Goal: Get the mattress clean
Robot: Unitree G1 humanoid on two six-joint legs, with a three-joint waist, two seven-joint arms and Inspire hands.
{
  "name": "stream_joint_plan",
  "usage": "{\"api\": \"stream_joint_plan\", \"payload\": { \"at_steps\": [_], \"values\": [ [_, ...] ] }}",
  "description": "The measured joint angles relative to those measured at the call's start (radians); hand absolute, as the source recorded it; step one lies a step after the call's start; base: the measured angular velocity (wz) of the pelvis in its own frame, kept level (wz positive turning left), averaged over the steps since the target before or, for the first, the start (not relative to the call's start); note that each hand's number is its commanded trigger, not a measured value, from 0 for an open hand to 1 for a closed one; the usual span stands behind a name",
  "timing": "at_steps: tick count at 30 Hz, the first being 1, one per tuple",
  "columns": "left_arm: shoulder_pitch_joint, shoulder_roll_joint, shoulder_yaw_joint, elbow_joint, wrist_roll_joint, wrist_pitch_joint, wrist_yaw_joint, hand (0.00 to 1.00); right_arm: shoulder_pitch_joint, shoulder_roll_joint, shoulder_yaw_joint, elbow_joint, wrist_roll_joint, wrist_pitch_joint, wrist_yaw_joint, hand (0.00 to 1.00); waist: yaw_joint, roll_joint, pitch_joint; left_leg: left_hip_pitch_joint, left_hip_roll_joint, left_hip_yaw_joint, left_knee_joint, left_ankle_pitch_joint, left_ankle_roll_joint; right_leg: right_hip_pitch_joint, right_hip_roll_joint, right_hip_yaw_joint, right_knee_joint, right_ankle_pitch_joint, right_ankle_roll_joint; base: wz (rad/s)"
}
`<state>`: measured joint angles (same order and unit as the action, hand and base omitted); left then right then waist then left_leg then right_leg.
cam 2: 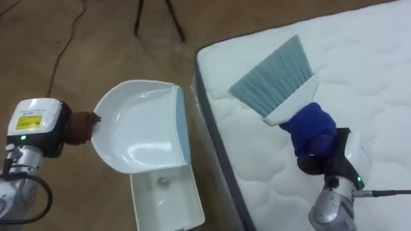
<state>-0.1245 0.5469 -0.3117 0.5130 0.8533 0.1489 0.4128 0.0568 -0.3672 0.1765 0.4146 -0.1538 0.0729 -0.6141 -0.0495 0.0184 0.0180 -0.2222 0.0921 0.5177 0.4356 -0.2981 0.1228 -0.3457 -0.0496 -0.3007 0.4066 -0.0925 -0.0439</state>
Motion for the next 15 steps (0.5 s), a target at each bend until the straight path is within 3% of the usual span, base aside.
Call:
{"api": "stream_joint_plan", "payload": {
  "at_steps": [1, 2, 3, 4, 5, 6, 8, 9, 10, 12, 13, 14, 15],
  "values": [
    [0.013, -0.004, 0.014, 0.000, -0.002, -0.005, 0.012, 1.00, 0.001, 0.010, 0.000, 0.000, -0.003, 0.012, 0.007, 0.00, 0.003, -0.004, 0.0001, 0.016, 0.020, 0.087, -0.019, 0.000, 0.000, 0.002, -0.016, -0.051, 0.062, -0.023, 0.026, -1.02],
    [0.019, -0.018, 0.016, -0.001, -0.001, -0.005, 0.018, 1.00, 0.009, 0.011, -0.004, 0.000, -0.003, 0.026, 0.008, 0.00, 0.005, -0.012, 0.0004, 0.053, 0.020, 0.151, -0.051, 0.003, -0.001, 0.015, -0.057, -0.078, 0.170, -0.078, 0.035, -0.97],
    [0.022, -0.028, 0.017, -0.001, -0.001, -0.004, 0.020, 1.00, 0.008, 0.009, -0.006, 0.000, -0.003, 0.031, 0.008, 0.00, 0.014, -0.014, 0.0002, 0.067, 0.019, 0.192, -0.065, 0.005, -0.001, 0.021, -0.076, -0.077, 0.198, -0.104, 0.035, -1.12],
    [0.028, -0.047, 0.018, -0.003, -0.011, -0.001, 0.020, 1.00, 0.006, 0.008, -0.012, -0.001, -0.003, 0.031, 0.008, 0.00, 0.033, -0.019, 0.0000, 0.099, 0.018, 0.302, -0.093, 0.005, -0.001, 0.043, -0.114, -0.093, 0.267, -0.142, 0.040, -1.04],
    [0.032, -0.055, 0.018, -0.004, -0.021, 0.002, 0.020, 1.00, 0.004, 0.008, -0.011, -0.001, -0.002, 0.031, 0.009, 0.00, 0.038, -0.022, 0.0005, 0.113, 0.016, 0.350, -0.102, 0.005, -0.001, 0.062, -0.134, -0.109, 0.294, -0.153, 0.041, -1.39],
    [0.042, -0.064, 0.020, -0.011, -0.041, 0.008, 0.020, 1.00, 0.005, 0.009, -0.005, -0.001, 0.005, 0.028, 0.009, 0.00, 0.057, -0.033, 0.0024, 0.138, 0.017, 0.449, -0.116, 0.004, -0.003, 0.114, -0.170, -0.149, 0.308, -0.172, 0.044, -1.46],
    [0.080, -0.081, 0.062, -0.024, -0.068, 0.020, 0.028, 1.00, 0.005, 0.009, 0.020, -0.006, 0.014, 0.025, 0.021, 0.00, 0.082, -0.059, 0.0034, 0.163, 0.023, 0.556, -0.114, 0.003, -0.004, 0.213, -0.221, -0.201, 0.213, -0.193, 0.074, -1.61],
    [0.087, -0.085, 0.074, -0.024, -0.080, 0.022, 0.029, 1.00, 0.007, 0.009, 0.024, -0.013, 0.014, 0.025, 0.022, 0.00, 0.081, -0.063, 0.0045, 0.163, 0.031, 0.566, -0.105, 0.003, -0.005, 0.223, -0.220, -0.208, 0.175, -0.195, 0.079, -1.33],
    [0.099, -0.090, 0.088, -0.024, -0.099, 0.025, 0.031, 1.00, 0.015, 0.010, 0.032, -0.032, 0.013, 0.025, 0.024, 0.00, 0.082, -0.067, 0.0048, 0.160, 0.053, 0.568, -0.082, 0.004, -0.008, 0.231, -0.205, -0.237, 0.124, -0.196, 0.082, -1.35],
    [0.115, -0.091, 0.093, -0.024, -0.127, 0.025, 0.031, 1.00, 0.013, 0.012, 0.041, -0.041, 0.012, 0.009, 0.025, 0.00, 0.070, -0.069, 0.0042, 0.134, 0.079, 0.487, -0.042, 0.008, -0.020, 0.247, -0.180, -0.253, 0.064, -0.196, 0.082, -1.14],
    [0.115, -0.097, 0.093, -0.024, -0.142, 0.023, 0.031, 1.00, 0.008, 0.012, 0.039, -0.035, 0.012, 0.003, 0.025, 0.00, 0.047, -0.059, 0.0034, 0.110, 0.103, 0.435, -0.013, 0.010, -0.024, 0.247, -0.157, -0.248, 0.039, -0.187, 0.074, -0.52],
    [0.113, -0.098, 0.094, -0.025, -0.157, 0.015, 0.032, 1.00, 0.014, 0.015, 0.037, -0.035, 0.014, 0.003, 0.024, 0.00, 0.009, -0.057, 0.0031, 0.102, 0.125, 0.432, 0.009, 0.008, -0.030, 0.239, -0.145, -0.244, 0.037, -0.182, 0.064, -0.35],
    [0.112, -0.098, 0.092, -0.025, -0.170, 0.013, 0.031, 1.00, 0.020, 0.017, 0.037, -0.035, 0.014, 0.003, 0.024, 0.00, -0.008, -0.058, 0.0028, 0.102, 0.133, 0.433, 0.014, 0.008, -0.033, 0.238, -0.139, -0.242, 0.037, -0.183, 0.059, -0.26]
  ]
}}
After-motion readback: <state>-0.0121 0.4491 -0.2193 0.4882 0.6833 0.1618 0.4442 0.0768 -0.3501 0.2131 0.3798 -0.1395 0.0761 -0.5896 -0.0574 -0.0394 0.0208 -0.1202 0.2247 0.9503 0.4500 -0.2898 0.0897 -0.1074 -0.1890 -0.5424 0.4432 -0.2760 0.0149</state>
